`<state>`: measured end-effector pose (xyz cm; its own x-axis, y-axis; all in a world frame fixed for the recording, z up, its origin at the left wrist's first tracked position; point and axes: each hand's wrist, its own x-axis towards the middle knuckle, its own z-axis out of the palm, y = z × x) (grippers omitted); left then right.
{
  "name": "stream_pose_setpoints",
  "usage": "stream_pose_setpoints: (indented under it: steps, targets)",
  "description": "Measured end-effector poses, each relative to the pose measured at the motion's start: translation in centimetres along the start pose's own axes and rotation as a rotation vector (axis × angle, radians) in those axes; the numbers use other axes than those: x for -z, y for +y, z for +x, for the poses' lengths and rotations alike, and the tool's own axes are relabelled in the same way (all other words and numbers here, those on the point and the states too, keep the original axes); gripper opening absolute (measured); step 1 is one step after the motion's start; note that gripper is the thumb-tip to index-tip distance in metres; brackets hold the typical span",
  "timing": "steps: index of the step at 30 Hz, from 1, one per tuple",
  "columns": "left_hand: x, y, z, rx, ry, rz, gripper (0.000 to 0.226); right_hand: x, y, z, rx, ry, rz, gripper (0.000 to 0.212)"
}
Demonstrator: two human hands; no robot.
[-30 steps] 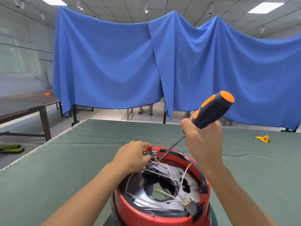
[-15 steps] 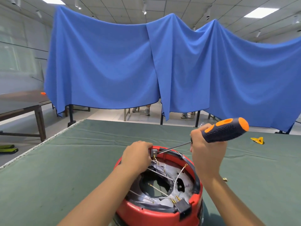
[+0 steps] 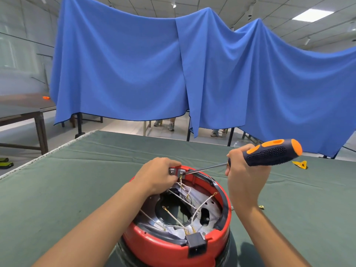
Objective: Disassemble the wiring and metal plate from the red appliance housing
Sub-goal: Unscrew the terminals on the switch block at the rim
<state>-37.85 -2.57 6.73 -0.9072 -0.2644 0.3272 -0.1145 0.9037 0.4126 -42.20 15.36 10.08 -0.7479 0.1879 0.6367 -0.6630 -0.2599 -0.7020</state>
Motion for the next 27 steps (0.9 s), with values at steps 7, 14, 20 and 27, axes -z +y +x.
stream_pose_setpoints:
  steps: [7, 14, 20, 27]
  targets:
    - [0.1, 0.2, -0.1, 0.03, -0.004, 0.02, 0.05, 0.0, 0.5, -0.2, 0.02, -0.024, -0.021, 0.02]
    - [0.3, 0.3, -0.3, 0.048, -0.013, 0.005, 0.052, -0.3, 0.1, -0.2, 0.027, -0.06, -0.037, 0.024]
    - [0.4, 0.6, -0.4, 0.06, -0.013, -0.014, 0.049, -0.5, -0.6, 0.0, 0.013, -0.238, -0.067, 0.022]
    - [0.7, 0.9, -0.6, 0.074, -0.033, -0.007, 0.053, -1.8, -0.8, -0.1, 0.008, -0.189, 0.012, 0.037]
